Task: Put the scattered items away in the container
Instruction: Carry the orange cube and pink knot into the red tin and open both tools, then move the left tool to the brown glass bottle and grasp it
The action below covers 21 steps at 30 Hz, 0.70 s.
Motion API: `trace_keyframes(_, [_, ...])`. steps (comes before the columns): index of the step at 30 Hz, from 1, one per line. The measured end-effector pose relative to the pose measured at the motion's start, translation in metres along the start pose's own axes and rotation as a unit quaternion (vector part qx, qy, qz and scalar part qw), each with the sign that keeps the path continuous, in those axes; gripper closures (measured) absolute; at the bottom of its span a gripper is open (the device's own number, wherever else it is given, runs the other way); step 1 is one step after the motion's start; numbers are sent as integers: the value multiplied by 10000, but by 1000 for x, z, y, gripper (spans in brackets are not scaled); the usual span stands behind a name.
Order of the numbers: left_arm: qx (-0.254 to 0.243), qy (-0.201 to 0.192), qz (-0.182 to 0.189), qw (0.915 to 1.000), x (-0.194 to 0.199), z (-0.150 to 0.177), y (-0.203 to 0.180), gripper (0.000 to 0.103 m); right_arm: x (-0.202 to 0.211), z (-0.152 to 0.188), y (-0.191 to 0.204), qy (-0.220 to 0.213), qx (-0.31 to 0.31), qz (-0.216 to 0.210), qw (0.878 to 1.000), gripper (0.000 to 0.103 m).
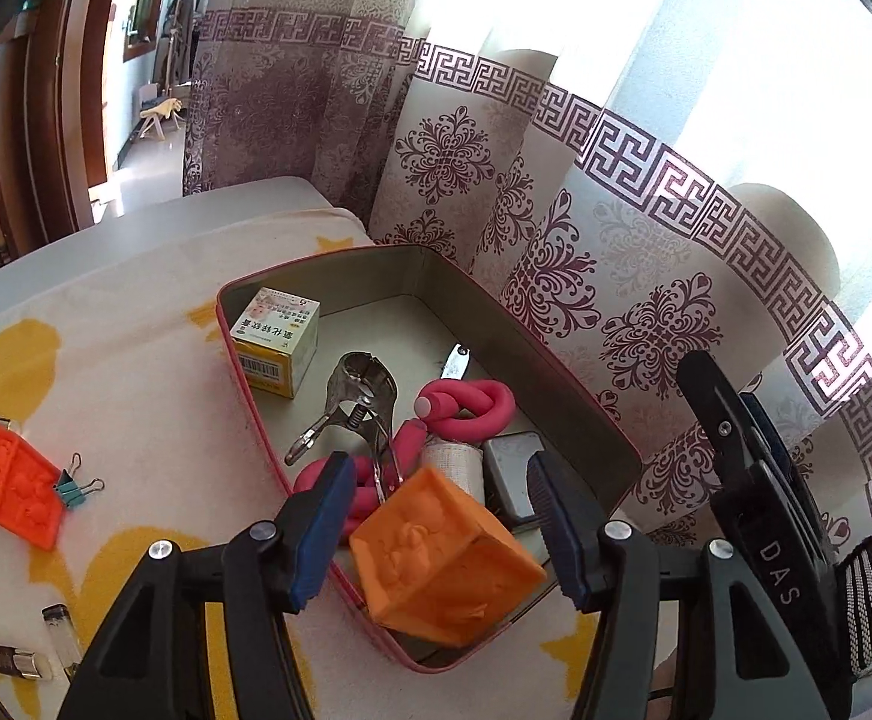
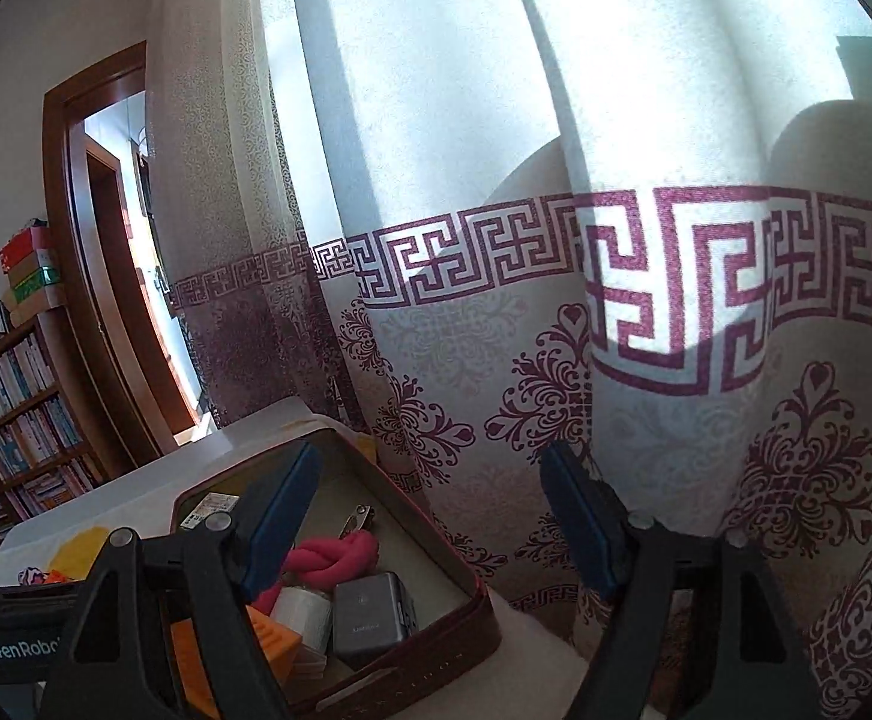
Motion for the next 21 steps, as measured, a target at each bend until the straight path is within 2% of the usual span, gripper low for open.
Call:
trace_keyframes(5, [361, -150, -85, 9992, 14, -4, 25, 42, 2, 2, 8, -38, 161, -48, 9999, 22])
trace_keyframes(10, [469, -257, -467, 9975, 25, 2, 53, 42, -3, 7, 18, 110, 271, -330, 9990, 22])
trace_keyframes(13, [635, -238, -562, 9961, 30, 9, 71, 42, -6, 12, 28, 186, 452, -407, 9980, 22])
trace_keyframes(21, [1268, -489, -1124, 9843, 66, 27, 150, 42, -5, 18, 46, 155, 857, -423, 9953, 22])
Point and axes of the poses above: each gripper's, at about its wrist camera, not at the fingertips, and x roughly against the way its jaws point, y to its left, z to its underside, the point moved 7 cm from there along -x, roughly the way its jaws point, and after that the axes turned 8 degrees about x, right-handed, at the moved point
